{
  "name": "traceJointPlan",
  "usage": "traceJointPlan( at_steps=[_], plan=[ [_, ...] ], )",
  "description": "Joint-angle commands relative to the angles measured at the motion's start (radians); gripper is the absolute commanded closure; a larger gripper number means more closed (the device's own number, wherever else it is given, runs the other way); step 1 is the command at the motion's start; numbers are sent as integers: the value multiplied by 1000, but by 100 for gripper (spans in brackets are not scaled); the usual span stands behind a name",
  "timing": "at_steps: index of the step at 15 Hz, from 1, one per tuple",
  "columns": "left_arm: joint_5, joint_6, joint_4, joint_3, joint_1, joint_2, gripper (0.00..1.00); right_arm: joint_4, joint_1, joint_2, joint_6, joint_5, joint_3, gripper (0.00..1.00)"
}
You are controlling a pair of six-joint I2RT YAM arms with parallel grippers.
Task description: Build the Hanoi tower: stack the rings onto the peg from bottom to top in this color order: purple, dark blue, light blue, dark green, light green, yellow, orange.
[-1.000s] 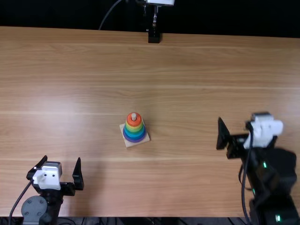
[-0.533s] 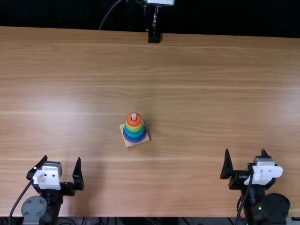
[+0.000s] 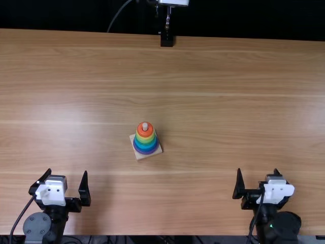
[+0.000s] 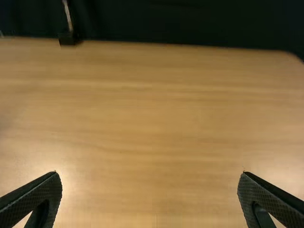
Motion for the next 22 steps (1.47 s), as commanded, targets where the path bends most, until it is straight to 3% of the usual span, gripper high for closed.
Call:
traceJointPlan(
  at_steps=[1, 22],
  plan=[
    [6, 5, -77, -103, 9, -12, 0, 4, -15, -46, -3, 2, -42, 0],
    [6, 7, -77, -103, 9, -12, 0, -55, -58, -127, 6, -2, -118, 0]
  ],
)
